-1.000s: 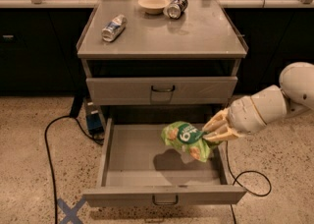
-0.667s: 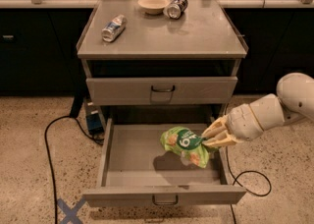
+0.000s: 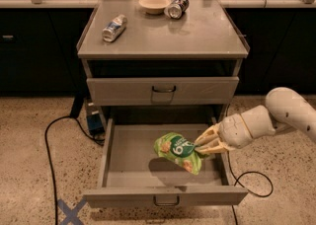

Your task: Place green rice chip bag into middle drawer

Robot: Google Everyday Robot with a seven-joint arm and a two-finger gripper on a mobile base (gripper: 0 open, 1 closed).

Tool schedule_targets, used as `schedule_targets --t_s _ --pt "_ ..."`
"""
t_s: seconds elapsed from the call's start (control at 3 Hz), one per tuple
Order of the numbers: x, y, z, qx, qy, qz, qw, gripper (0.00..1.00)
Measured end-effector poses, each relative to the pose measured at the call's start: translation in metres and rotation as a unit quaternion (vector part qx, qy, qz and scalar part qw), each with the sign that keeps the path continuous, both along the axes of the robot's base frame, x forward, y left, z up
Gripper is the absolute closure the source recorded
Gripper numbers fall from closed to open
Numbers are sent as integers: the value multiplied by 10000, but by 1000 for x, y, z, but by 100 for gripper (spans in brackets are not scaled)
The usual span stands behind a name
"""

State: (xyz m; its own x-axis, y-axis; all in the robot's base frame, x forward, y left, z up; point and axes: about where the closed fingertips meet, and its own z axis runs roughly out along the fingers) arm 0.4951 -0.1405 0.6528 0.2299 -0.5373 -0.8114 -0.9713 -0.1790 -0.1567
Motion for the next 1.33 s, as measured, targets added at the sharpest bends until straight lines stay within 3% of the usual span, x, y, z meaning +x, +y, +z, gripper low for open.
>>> schedule_targets --t_s 0.33,0.67,1.33 --pt "-2 0 -5 -22 -4 -104 9999 100" --pt "5 9 -37 -93 -36 -307 9995 100" --pt "96 61 -87 -454 -606 -1030 9918 100"
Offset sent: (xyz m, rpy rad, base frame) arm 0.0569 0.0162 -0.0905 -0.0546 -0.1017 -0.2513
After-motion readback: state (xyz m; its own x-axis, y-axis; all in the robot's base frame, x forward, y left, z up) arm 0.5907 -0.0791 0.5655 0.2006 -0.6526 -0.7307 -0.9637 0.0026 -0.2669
